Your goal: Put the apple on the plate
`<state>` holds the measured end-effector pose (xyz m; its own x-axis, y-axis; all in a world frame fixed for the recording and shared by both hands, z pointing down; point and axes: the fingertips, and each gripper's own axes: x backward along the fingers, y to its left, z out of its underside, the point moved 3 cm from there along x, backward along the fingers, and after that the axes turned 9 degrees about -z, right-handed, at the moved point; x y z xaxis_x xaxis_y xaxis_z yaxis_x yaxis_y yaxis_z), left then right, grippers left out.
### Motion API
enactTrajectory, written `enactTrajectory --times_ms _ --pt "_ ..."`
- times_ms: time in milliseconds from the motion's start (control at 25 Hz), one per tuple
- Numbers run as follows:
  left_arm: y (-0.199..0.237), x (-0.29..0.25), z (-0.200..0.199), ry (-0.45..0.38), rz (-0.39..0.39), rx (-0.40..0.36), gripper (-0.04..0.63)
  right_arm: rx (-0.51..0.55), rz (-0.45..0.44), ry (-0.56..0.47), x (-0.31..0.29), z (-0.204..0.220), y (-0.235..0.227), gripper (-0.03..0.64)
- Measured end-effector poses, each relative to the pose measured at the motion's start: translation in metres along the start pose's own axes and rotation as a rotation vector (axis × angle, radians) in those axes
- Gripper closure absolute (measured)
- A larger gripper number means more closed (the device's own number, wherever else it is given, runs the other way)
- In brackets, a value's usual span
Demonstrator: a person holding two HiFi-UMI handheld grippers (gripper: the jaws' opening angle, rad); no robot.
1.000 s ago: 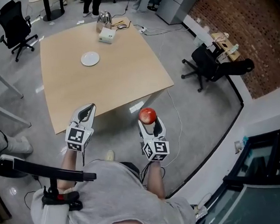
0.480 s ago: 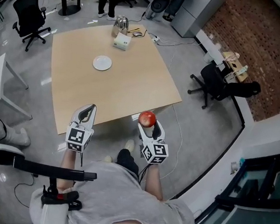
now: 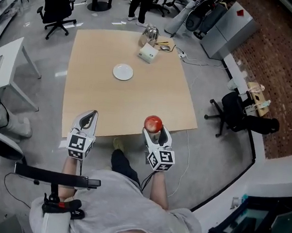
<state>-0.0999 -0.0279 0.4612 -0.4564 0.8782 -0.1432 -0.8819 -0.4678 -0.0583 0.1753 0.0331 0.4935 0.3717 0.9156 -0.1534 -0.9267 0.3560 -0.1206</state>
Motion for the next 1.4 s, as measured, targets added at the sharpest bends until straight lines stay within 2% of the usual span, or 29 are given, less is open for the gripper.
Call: enactTrajectory --times_ms 520,1400 --pt "0.031 -0.051 0.013 0.071 -0.106 0.028 0.577 0.001 -0.124 0.046 -0.093 -0.004 -0.035 0.252" --pt "0.055 -0.129 0.063 0.208 -0.134 0.065 0.577 -0.027 -0.188 0.161 -0.192 0.034 -0.080 0.252"
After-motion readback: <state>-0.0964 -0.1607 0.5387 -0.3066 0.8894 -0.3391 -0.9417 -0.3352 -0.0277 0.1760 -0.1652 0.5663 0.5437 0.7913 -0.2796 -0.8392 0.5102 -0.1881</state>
